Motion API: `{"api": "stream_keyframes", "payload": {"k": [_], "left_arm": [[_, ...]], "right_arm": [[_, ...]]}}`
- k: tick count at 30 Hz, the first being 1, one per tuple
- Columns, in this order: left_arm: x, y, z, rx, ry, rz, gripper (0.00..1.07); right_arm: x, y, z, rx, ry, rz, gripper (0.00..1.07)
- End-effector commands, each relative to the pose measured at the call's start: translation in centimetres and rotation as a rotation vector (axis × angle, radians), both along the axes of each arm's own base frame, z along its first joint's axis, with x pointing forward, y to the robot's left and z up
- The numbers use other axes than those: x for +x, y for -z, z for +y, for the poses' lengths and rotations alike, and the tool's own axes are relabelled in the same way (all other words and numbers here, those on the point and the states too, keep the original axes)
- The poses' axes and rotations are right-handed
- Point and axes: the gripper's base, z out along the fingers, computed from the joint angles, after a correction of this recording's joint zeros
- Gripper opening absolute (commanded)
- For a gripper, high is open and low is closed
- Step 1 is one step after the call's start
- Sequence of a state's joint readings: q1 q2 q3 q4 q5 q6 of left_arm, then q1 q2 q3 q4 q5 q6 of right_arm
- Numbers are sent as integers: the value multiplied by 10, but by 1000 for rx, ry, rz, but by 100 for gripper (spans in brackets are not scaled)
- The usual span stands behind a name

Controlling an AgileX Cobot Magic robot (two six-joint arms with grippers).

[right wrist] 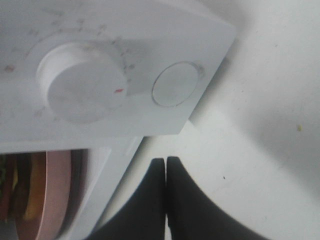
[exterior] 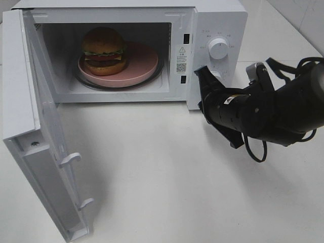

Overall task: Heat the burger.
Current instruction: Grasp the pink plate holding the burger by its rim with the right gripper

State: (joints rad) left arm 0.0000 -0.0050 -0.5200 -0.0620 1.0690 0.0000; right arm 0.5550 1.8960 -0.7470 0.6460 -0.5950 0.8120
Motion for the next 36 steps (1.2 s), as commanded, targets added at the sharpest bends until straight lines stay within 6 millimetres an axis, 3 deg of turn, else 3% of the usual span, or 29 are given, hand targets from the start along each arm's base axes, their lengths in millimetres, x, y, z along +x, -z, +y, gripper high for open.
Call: {"api": "stream_keyframes", "payload": {"k": [1,11,18,28,32,36], "left_arm": [[-2,1,0,-3,2,-10,98],[-2,1,0,-3,2,-10,98],[-2,1,0,-3,2,-10,98],[-2,1,0,-3,2,-10,98],[-2,1,0,-3,2,-10,98],[-2,1,0,-3,2,-10,98]], "right_arm": [[-8,-17,2,-118,-184,19,0],[-27,-42,5,-331,-522,50,0],[-39,-57,15,-515,-919,92,0],[-35,-79,15,-845,-1323,119,2],[-33,-89,11,-1065,-1590,100,3],[-34,-94,10,-1168,-1765,59,3]]}}
